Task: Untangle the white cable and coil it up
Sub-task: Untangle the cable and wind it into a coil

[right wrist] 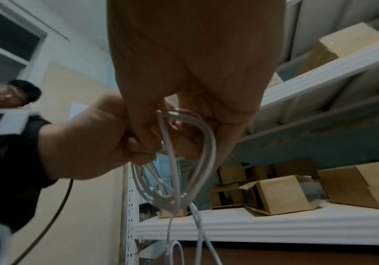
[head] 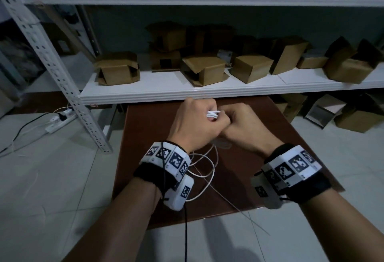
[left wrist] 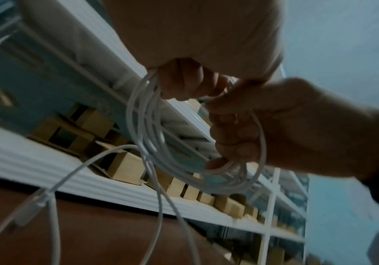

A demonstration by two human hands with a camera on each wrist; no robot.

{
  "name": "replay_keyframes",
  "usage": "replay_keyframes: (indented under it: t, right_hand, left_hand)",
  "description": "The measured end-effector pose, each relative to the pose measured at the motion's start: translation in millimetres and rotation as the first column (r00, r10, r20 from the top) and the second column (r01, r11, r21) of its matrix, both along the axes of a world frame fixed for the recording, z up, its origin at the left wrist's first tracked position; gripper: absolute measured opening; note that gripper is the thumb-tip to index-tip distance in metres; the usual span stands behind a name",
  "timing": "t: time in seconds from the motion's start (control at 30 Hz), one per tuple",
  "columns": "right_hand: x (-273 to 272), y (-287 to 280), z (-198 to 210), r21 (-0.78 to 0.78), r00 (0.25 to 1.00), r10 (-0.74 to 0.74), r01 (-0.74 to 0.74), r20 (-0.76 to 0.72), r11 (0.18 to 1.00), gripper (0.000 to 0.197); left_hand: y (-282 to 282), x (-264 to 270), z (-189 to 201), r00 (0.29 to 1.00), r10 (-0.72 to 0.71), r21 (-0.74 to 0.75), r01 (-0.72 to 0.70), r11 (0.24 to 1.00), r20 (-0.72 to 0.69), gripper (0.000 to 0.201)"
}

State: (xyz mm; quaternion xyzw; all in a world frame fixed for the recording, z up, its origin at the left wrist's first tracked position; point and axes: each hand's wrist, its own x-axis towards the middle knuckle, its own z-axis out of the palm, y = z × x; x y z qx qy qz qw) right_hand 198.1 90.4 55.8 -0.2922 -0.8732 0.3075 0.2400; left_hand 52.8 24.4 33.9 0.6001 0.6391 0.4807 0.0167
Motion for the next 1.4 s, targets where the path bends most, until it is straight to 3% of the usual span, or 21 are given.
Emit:
replay_keyframes:
  t: [0.1,0.2,0.27,0.37,0.57,0.77,0.87,0.97,1.03,1.1,1.13,1.2,1.27,1.33,1.4]
  right_hand:
    - [-2.3,-1.9,-7.8,-0.070,0.998,-0.041,0.038,-0.049,0.997,0.023]
    - [-3.6,-5.6,-14.8,-0.203,0.976,-0.054,0.010,-0.212,0.979,0.040]
    - [-4.4,-5.6,-15.6,-0.265,0.943,-0.106,0.020,-0.317,0.964,0.046]
    - [-5.7,-2.6,-11.3,-0.423,0.872,-0.239,0.041,-0.427,0.905,0.033]
    - [-16.6,-6.9,-9.4,-0.553,0.809,-0.269,-0.081,-0.523,0.829,0.025]
    - [-16.8,0.7,-6.0,-0.625,0.744,-0.398,-0.034,-0.537,0.780,0.051]
    - [-16.3,2.4,-7.9,-0.632,0.720,-0.438,0.000,-0.538,0.775,0.041]
    - [-15.3,7.2,-14.2,-0.633,0.707,-0.477,0.054,-0.521,0.772,0.027]
    - [-13.7,9.6,-15.2,-0.650,0.692,-0.510,0.079,-0.510,0.756,0.030]
    - [-12.3,11.3,-13.3,-0.687,0.669,-0.536,0.052,-0.515,0.725,0.033]
    - [-11.6,11.5,-11.2,-0.713,0.650,-0.554,0.027,-0.520,0.701,0.033]
    - [-10.7,10.5,-6.8,-0.755,0.616,-0.584,-0.028,-0.530,0.655,0.030]
    - [-10.2,8.8,-3.3,-0.768,0.600,-0.581,-0.087,-0.549,0.635,0.027]
    - [-10.3,7.6,-0.8,-0.770,0.593,-0.570,-0.138,-0.568,0.623,0.027]
    - [-10.5,7.4,0.4,-0.766,0.583,-0.563,-0.170,-0.586,0.620,0.026]
  left_hand:
    - [0.0,1.6,-2.3,0.999,0.005,-0.042,-0.007,0.999,-0.044,0.041]
    - [2.5,-0.7,-2.4,0.986,-0.078,0.023,0.075,0.997,0.145,0.043]
    - [1.9,-3.9,0.0,0.892,-0.201,0.036,0.204,0.978,0.404,0.051]
    - [-2.0,-7.8,3.4,0.668,-0.261,0.035,0.332,0.943,0.697,0.053]
    - [-1.2,-8.9,11.6,0.590,-0.185,0.053,0.233,0.971,0.786,0.055]
    - [-3.6,-10.7,14.4,0.642,-0.237,0.050,0.296,0.954,0.729,0.063]
    - [-4.8,-19.9,9.4,0.743,-0.162,-0.061,0.264,0.963,0.649,0.052]
    - [-6.0,-26.5,6.3,0.866,0.009,-0.172,0.089,0.981,0.500,0.050]
    - [-7.6,-29.4,6.5,0.944,0.143,-0.114,-0.114,0.987,0.299,0.032]
    - [-6.6,-37.3,3.8,0.961,0.242,-0.086,-0.231,0.969,0.137,0.015]
    - [-5.5,-41.5,1.2,0.962,0.260,-0.144,-0.247,0.958,0.080,0.013]
    - [-2.3,-50.0,-7.9,0.966,0.254,-0.358,-0.223,0.907,0.042,0.009]
    - [-0.6,-48.9,-20.5,0.965,0.202,-0.581,-0.068,0.811,0.169,0.005]
    - [-0.5,-40.5,-32.4,0.934,0.161,-0.713,0.124,0.691,0.318,0.027]
    - [-4.7,-28.9,-31.6,0.921,0.086,-0.766,0.262,0.588,0.381,0.042]
